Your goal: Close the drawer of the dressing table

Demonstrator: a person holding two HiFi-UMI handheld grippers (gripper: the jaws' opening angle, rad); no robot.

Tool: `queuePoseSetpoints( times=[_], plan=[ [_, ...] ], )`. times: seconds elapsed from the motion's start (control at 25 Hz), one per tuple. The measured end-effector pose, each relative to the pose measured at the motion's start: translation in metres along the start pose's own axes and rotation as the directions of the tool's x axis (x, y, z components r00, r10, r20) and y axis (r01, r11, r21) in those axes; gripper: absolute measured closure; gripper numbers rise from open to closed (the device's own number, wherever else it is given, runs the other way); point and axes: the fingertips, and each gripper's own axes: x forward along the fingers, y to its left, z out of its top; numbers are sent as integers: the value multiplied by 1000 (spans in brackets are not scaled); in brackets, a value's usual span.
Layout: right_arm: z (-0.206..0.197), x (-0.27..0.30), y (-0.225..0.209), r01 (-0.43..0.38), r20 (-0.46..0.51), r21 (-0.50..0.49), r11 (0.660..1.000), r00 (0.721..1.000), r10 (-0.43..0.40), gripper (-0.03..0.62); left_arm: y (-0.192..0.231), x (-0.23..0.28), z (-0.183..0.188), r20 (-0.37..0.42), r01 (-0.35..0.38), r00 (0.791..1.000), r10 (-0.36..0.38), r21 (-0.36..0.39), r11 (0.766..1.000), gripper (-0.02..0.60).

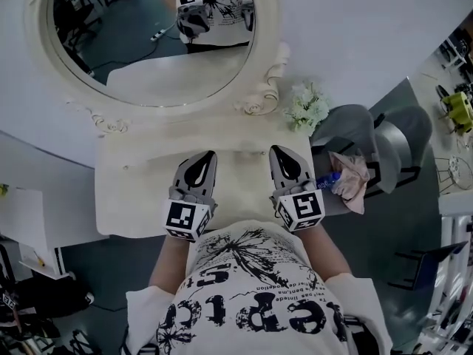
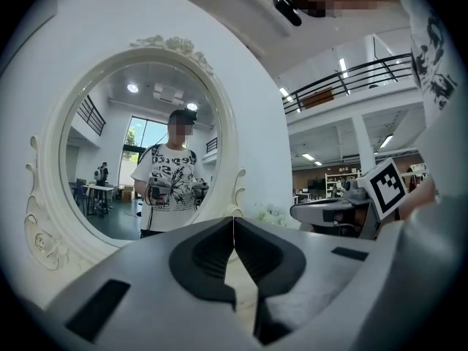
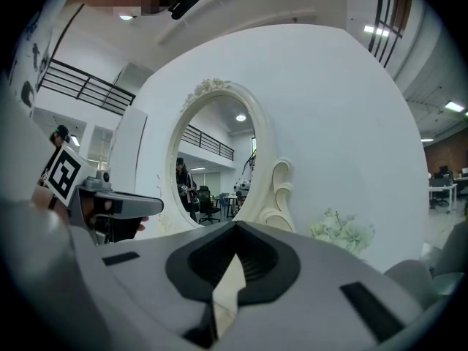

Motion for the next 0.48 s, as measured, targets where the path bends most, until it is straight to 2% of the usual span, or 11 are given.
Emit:
queuePoseSetpoints(
  times=[0.2, 0.48],
  plan=[
    [-2, -2, -3, 31, -16, -14, 999, 999, -31, 579, -2, 1, 0, -3, 1, 1000, -1, -1, 1000, 563],
    [2, -4, 0, 2, 1, 3, 1000, 1000, -2, 579, -7, 2, -2, -15, 6, 1000, -6, -13, 1000, 561]
  ],
)
